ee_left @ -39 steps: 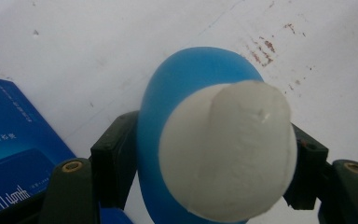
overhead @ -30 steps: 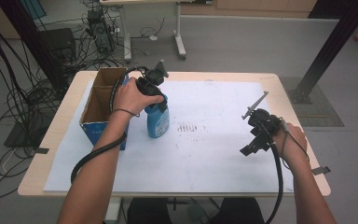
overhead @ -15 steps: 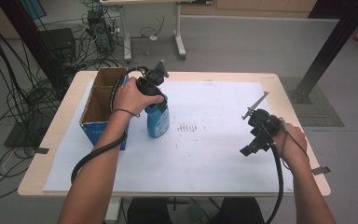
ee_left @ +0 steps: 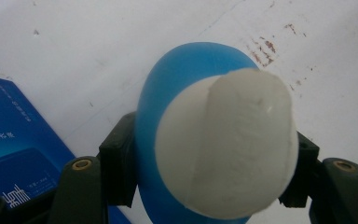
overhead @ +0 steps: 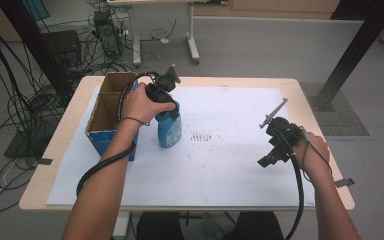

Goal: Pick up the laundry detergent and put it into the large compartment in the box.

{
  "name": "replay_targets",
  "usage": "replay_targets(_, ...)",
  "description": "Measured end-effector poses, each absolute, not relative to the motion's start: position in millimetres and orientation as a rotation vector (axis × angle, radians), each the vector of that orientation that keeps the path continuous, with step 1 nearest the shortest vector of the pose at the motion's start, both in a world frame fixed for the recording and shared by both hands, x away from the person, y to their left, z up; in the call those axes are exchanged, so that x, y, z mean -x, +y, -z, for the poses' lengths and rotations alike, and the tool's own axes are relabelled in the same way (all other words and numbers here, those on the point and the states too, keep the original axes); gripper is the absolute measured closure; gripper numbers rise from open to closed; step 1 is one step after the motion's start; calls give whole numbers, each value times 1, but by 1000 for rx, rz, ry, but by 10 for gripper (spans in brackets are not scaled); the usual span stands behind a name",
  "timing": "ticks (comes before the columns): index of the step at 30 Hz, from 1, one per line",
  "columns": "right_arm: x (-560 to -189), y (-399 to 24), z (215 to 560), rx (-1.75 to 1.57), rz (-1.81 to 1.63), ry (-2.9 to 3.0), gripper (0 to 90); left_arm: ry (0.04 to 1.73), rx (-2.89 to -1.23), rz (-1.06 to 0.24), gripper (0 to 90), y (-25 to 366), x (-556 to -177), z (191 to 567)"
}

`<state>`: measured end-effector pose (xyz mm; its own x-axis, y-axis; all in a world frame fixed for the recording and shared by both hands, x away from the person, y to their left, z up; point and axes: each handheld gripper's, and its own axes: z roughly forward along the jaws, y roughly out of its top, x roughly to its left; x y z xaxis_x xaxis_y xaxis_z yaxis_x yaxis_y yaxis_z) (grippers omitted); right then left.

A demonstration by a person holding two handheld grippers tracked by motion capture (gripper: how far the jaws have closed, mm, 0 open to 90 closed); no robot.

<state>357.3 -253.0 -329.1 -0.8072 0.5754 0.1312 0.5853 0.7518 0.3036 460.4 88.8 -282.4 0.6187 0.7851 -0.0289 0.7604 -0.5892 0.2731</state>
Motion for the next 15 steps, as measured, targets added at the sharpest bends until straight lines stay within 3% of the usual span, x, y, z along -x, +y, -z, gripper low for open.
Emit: replay_targets(15,-355,-252,327,963,512,-2922,37,1262,-2585,-144,374,89,-460,282)
